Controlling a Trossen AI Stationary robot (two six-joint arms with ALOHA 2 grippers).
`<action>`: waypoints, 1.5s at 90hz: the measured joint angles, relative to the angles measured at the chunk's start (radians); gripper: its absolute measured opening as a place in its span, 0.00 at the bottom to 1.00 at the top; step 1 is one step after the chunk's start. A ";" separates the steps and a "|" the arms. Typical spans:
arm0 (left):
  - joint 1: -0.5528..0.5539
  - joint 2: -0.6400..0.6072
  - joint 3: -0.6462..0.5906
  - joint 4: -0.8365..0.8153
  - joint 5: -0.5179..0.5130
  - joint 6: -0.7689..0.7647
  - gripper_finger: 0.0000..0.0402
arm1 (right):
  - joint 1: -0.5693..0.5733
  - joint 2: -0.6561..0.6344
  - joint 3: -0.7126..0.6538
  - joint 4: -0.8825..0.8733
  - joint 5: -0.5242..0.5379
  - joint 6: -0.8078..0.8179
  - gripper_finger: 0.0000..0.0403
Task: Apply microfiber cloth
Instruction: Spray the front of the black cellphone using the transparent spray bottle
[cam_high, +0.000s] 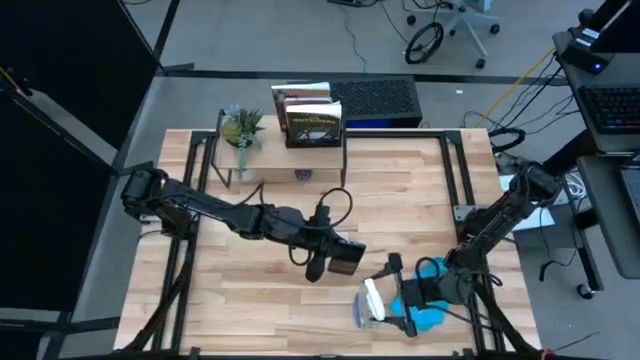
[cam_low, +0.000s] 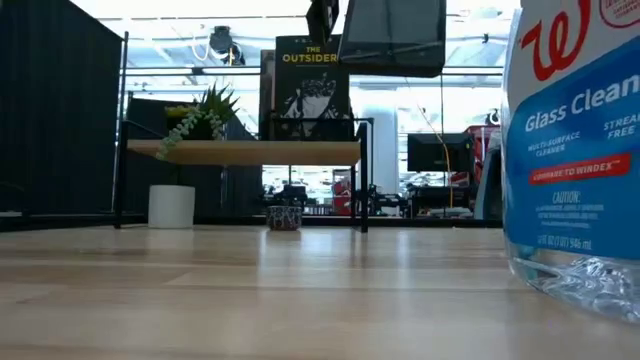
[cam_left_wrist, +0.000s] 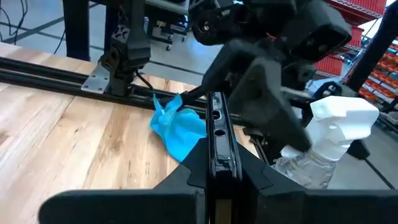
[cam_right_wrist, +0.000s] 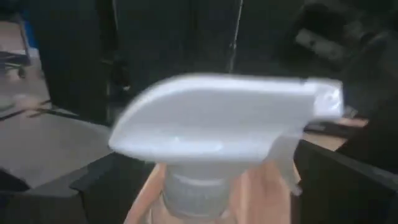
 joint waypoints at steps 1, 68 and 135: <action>0.000 0.000 0.000 0.001 0.000 0.000 0.03 | -0.001 0.001 0.000 -0.003 -0.001 0.004 0.97; -0.038 -0.010 0.000 0.079 -0.272 0.087 0.03 | -0.025 0.001 0.000 0.043 -0.009 -0.075 0.97; -0.130 -0.076 0.003 0.062 -0.483 0.202 0.03 | -0.052 0.001 0.002 0.005 -0.115 -0.041 0.88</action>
